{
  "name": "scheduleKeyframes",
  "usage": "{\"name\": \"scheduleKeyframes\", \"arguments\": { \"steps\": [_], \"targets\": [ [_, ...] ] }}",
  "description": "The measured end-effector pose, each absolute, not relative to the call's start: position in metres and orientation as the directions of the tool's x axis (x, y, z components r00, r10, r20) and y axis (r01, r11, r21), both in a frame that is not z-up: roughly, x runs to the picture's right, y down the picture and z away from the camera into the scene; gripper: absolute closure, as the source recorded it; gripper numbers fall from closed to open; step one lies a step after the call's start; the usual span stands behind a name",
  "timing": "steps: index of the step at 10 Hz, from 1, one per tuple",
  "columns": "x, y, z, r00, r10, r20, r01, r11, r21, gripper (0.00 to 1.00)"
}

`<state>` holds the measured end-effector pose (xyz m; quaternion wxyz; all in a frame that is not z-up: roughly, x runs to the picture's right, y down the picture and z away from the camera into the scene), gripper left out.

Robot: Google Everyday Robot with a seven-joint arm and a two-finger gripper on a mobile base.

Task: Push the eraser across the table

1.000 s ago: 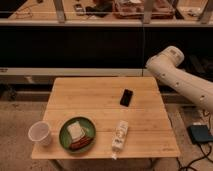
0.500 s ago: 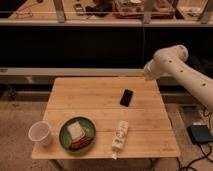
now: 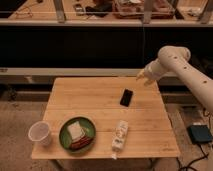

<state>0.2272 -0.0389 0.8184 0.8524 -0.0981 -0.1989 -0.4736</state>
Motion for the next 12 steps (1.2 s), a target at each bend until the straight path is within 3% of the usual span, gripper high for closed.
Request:
{"name": "scheduleKeyframes", "arguments": {
  "steps": [2,4,7,12],
  "targets": [
    [0.245,-0.004,0.826,0.447,-0.763,0.467,0.885,0.452,-0.11,0.49],
    [0.259,0.033,0.83,0.443,-0.73,0.52,0.895,0.397,-0.206,0.71],
    [0.236,0.049,0.845,0.437,-0.669,0.602,0.891,0.413,-0.188,0.98],
    [0.233,0.043,0.896,0.408,-0.689,0.599,0.905,0.392,-0.166,1.0]
  ]
}}
